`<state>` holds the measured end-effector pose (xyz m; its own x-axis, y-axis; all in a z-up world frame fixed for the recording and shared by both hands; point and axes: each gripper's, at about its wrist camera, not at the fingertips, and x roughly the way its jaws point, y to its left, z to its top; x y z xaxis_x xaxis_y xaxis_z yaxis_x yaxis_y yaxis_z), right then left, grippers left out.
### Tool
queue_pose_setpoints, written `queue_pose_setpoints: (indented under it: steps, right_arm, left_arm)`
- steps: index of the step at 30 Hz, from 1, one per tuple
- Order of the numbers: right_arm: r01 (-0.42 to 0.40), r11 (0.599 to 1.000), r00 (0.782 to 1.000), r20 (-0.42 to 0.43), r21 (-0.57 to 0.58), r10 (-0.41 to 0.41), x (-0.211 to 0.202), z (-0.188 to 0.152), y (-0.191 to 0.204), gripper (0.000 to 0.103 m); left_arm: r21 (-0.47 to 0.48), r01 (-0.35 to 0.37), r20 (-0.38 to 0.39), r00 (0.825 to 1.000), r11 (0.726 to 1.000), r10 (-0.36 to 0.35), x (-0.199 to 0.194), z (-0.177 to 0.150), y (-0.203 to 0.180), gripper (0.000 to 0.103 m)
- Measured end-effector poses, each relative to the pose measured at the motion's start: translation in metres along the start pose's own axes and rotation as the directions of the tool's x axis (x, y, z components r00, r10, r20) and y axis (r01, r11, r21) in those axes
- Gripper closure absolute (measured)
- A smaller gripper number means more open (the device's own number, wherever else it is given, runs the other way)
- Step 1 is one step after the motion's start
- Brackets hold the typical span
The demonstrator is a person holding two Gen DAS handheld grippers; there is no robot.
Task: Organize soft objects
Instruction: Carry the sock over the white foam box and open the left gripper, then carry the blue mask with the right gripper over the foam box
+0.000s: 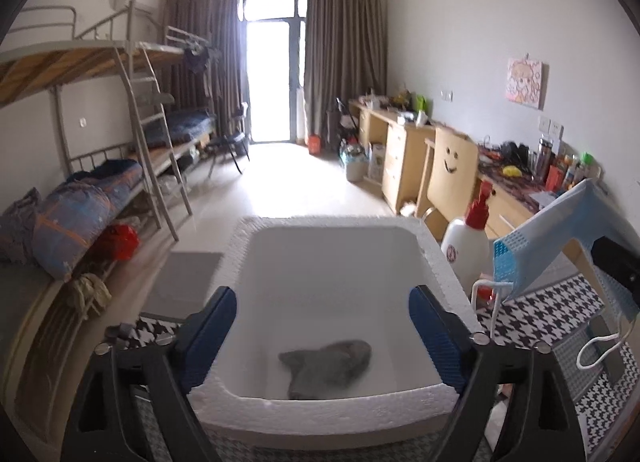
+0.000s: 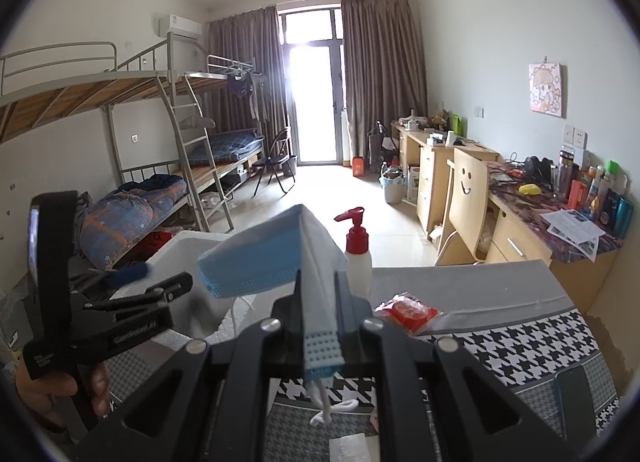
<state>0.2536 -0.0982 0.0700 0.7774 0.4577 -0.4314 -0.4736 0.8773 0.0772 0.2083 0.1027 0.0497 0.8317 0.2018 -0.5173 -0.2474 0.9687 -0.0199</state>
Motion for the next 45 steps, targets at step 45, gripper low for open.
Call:
queue_pose_setpoints:
  steps: [45]
  right_arm:
    - [-0.18,0.978,0.978,-0.123,-0.101,0.168,0.045,0.014,0.061,0.089]
  left_arm:
    - [-0.119,-0.118,0.095,0.987,0.986,0.129,-0.057,-0.038,0.054,0.001]
